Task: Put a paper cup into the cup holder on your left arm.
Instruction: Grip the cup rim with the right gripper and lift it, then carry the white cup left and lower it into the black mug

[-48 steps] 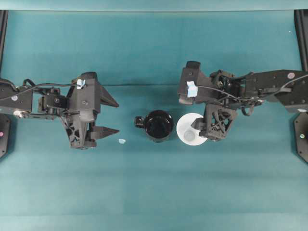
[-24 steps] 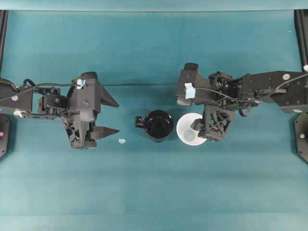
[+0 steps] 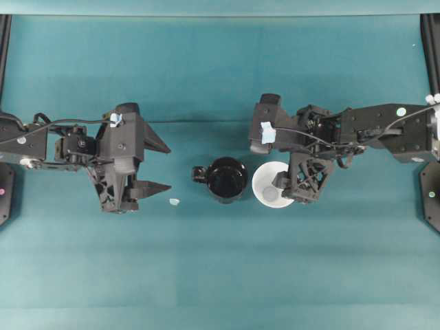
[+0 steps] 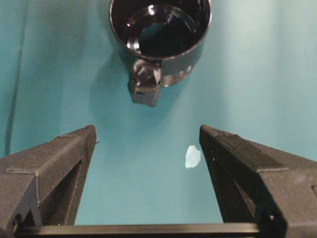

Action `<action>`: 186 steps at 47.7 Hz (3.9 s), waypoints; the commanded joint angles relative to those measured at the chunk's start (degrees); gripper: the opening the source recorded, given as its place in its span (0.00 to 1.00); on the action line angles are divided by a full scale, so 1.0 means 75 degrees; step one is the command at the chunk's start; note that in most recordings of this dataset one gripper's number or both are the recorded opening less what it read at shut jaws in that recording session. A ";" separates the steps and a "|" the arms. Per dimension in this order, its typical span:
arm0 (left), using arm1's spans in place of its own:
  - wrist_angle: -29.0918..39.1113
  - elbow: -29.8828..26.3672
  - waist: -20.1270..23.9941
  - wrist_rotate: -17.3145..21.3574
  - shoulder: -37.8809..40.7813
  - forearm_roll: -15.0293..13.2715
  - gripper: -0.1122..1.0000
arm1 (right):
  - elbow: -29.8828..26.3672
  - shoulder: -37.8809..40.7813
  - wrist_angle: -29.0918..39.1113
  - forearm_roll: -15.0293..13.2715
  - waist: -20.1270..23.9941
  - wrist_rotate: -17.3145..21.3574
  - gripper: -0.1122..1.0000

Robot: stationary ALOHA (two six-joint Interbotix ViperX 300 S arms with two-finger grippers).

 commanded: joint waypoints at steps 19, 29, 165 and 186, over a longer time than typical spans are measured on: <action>-0.0059 -0.0105 -0.0023 0.0000 -0.0023 0.0012 0.89 | -0.0387 0.0070 0.0129 0.0152 0.0023 -0.0023 0.11; -0.0059 -0.0117 -0.0023 0.0000 0.0012 0.0012 0.89 | -0.0387 0.0070 0.0281 0.0234 0.0023 -0.0035 0.05; -0.0270 -0.0141 -0.0012 -0.0023 0.0129 0.0012 0.88 | -0.2461 0.0996 0.0809 0.0785 -0.0246 0.0000 0.05; -0.0270 -0.0141 0.0012 -0.0023 0.0141 0.0012 0.88 | -0.2520 0.1043 0.0809 0.0785 -0.0223 0.0000 0.05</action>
